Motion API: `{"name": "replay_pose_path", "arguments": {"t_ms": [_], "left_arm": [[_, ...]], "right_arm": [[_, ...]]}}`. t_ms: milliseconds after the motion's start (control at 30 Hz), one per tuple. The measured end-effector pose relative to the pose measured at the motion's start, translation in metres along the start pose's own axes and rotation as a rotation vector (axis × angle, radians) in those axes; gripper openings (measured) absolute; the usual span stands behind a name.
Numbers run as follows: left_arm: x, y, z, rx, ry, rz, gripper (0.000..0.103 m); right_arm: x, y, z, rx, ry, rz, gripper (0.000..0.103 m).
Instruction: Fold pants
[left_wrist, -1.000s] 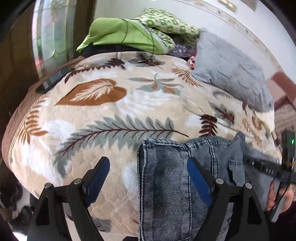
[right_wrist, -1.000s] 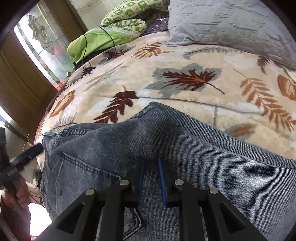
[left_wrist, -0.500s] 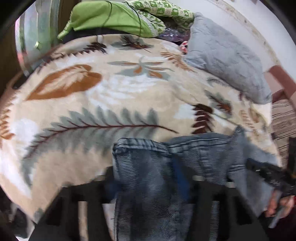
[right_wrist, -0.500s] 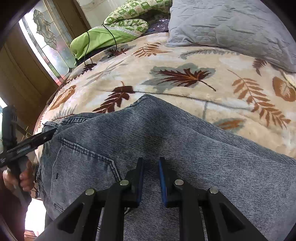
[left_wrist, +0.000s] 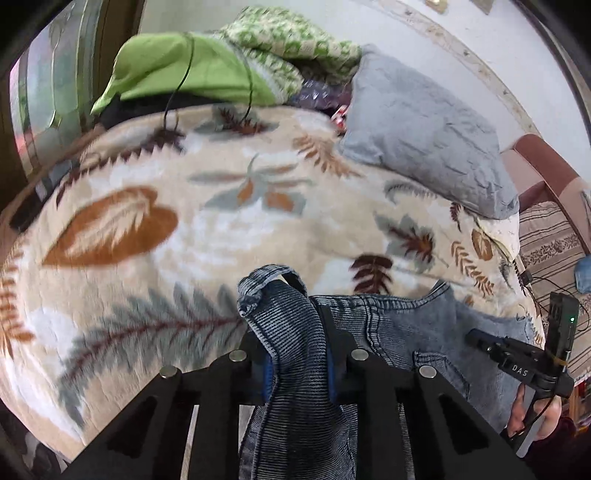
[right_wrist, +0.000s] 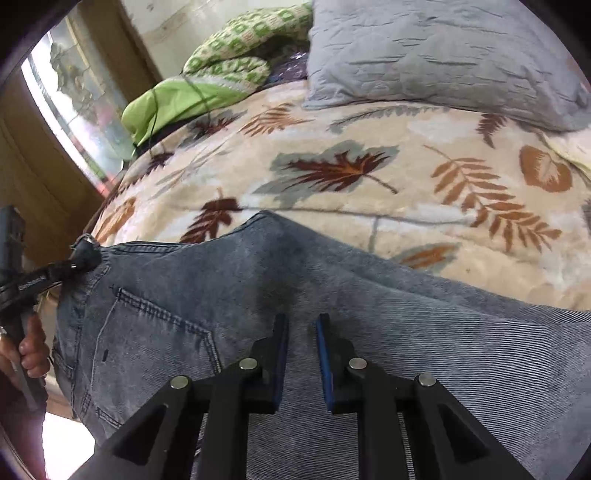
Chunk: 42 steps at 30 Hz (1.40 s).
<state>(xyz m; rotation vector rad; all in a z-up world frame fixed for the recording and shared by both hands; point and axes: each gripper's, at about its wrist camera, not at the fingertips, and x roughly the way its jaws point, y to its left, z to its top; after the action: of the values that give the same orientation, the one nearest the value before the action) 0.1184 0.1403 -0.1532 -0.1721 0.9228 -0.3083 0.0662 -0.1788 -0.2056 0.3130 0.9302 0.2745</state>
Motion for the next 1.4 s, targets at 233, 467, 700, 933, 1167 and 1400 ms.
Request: {"name": "replay_pose_path", "arguments": {"t_ms": [233,467,700,933,1167,1400], "left_arm": [[0.040,0.001,0.009,0.019,0.056,0.108,0.023],[0.031,0.015,-0.013,-0.057,0.051,0.137,0.046],[-0.032,-0.021,-0.008,0.002,-0.117,0.264,0.072],[-0.016,-0.087,-0.034,0.111,-0.042,0.166,0.082],[0.049,-0.136,-0.074,0.290,0.113,0.284,0.093],[0.061,-0.130,-0.076,0.310,0.118,0.277,0.100]], "right_arm": [[0.003,-0.004,0.004,0.024,0.000,0.003,0.018],[0.009,-0.011,0.001,0.027,0.041,0.008,0.018],[-0.007,-0.023,0.000,0.049,0.016,0.004,0.018],[-0.020,-0.048,-0.013,0.046,0.019,-0.072,0.018],[-0.044,-0.089,-0.032,0.087,-0.004,-0.137,0.018],[-0.077,-0.151,-0.055,0.174,-0.042,-0.128,0.019]]}}
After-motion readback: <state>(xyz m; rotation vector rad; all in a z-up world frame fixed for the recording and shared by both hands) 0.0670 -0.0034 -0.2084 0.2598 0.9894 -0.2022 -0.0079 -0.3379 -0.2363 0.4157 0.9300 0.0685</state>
